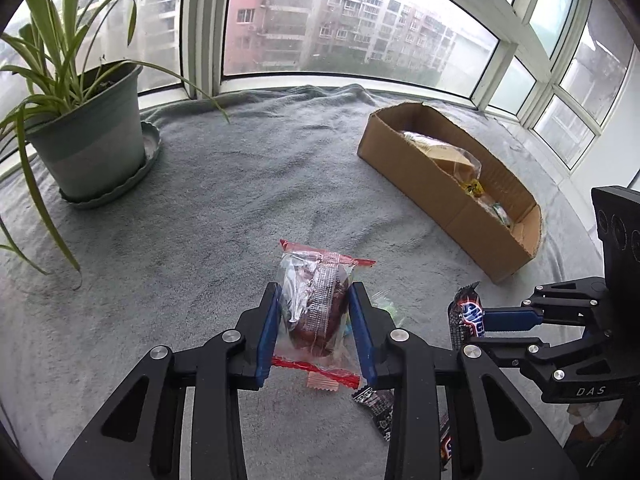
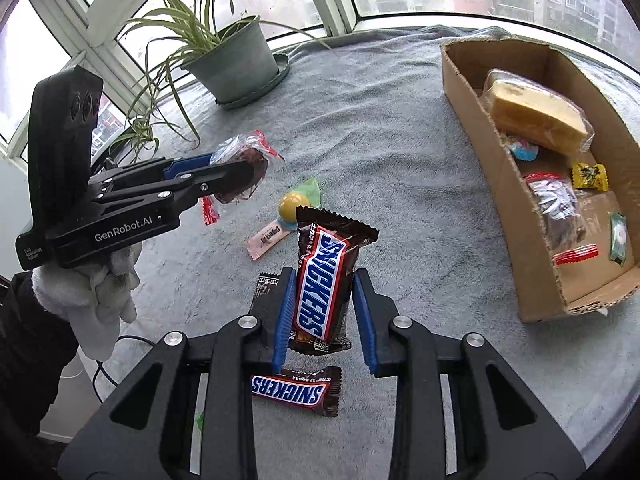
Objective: Organize snacks
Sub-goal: 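Carry both snacks into the box and open both tools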
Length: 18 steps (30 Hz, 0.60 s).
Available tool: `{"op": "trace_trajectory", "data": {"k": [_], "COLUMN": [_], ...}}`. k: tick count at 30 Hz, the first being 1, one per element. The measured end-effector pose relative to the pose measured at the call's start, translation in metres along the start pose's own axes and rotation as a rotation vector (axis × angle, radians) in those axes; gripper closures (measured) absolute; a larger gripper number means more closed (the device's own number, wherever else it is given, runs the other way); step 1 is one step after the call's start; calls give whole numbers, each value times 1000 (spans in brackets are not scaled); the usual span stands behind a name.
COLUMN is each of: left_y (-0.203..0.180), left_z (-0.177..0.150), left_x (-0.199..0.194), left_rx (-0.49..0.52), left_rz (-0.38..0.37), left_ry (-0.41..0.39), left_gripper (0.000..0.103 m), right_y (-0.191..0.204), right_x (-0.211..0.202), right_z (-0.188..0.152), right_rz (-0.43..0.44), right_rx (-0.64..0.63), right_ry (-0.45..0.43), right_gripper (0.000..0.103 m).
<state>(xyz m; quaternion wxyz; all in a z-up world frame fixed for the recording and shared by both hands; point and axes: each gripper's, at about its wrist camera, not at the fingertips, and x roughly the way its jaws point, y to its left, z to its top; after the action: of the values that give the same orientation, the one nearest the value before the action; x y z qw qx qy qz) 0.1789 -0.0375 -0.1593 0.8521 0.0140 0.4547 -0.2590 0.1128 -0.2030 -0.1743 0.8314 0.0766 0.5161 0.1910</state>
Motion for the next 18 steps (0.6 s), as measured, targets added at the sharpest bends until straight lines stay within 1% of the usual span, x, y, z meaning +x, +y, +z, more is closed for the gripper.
{"op": "trace_trajectory", "data": {"k": [6,12,18], "left_y": [-23,-56,-95], "left_z": [11,26,42], "left_x": [-5,1,12], "left_rx": [28,70,117], "left_rz": [-48,-105,-155], "left_ry": [-23,-33,-38], "left_gripper": [71,71,71], "right_y": [-26,-69,-118], "right_x": [-33,-67,-86], "right_z": [11,23,33], "right_rz": [-32,-115,-209], "right_rx": [37,92,144], "right_ry": [-76,-140,-166], "right_gripper": [73,73,73]}}
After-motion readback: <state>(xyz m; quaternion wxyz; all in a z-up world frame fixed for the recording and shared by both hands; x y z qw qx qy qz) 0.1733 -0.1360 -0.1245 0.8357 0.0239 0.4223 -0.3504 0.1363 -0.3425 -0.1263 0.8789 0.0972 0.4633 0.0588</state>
